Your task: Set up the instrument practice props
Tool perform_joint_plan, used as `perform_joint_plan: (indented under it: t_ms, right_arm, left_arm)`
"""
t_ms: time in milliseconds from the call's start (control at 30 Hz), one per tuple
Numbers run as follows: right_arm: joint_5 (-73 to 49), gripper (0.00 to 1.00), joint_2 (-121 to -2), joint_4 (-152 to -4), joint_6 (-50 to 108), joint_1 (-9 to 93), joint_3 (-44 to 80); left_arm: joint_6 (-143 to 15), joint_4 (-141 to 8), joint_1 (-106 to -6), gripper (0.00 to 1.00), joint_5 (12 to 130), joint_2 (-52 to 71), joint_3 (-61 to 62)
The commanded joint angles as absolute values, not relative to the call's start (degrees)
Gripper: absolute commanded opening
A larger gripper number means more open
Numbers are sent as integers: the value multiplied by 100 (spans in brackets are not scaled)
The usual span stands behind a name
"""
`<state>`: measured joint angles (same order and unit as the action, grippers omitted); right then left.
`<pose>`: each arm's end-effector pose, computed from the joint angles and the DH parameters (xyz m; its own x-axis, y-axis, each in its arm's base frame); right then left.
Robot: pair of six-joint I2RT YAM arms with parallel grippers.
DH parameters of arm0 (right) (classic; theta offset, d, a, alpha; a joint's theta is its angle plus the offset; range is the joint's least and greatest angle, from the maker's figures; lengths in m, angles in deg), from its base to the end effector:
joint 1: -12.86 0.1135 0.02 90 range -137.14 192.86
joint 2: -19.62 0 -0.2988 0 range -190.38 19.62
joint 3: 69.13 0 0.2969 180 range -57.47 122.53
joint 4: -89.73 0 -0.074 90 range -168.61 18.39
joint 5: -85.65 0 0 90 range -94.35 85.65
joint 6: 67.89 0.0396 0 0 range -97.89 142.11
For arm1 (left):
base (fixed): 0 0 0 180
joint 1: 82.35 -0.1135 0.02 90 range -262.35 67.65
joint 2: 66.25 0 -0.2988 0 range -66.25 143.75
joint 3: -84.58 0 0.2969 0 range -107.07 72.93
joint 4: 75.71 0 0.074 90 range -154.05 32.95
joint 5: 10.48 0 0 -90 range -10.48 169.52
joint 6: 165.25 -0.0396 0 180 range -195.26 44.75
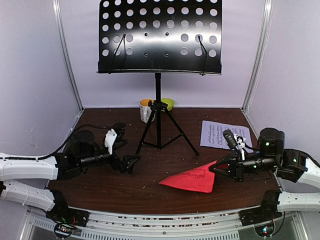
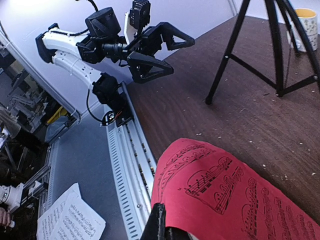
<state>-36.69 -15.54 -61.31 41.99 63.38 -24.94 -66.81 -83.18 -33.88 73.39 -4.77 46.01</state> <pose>0.0917 0.1447 0.2955 -0.5343 -0.1967 -0.8221 -0.8403 0.2296 0.4912 0.1693 -0.1975 0.2303 -0.2939 0.1117 -0.9493 0.7779 0.6051 -0.1696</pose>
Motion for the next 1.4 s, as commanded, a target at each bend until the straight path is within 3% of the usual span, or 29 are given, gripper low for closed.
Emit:
perform_joint_plan:
  t_ms: [0,267,367,533,667,1000,1367]
  right_arm:
    - [-3692,0,-1999,-6099,4428,6722,-1815]
    - [-3072,0,-1974,-7247,5841,6727,-1596]
    - [-2628,0,-1528,-8348,6100,6758,-1957]
    - [-1478,0,-1083,-10124,6292,6801,-3058]
    - [-1120,0,-1562,-11403,6524,6973,-3479]
    - [-313,0,-2661,-12489,5691,7992,-3376]
    - [129,0,-3287,-13016,4967,8551,-3379]
  left_arm:
    - [-7480,-8590,-2587,98,7589,-565,4212]
    - [-7971,-7842,-1372,98,9321,-945,4042]
    - [-7178,-7878,-1335,98,9696,-1301,4226]
    - [-5210,-9447,-1335,98,9902,-1795,4911]
    - [-4506,-9785,-1165,98,9931,-1096,4356]
    - [-2824,-12283,-950,97,9428,698,3708]
    - [-2371,-13073,-948,83,9417,1132,3624]
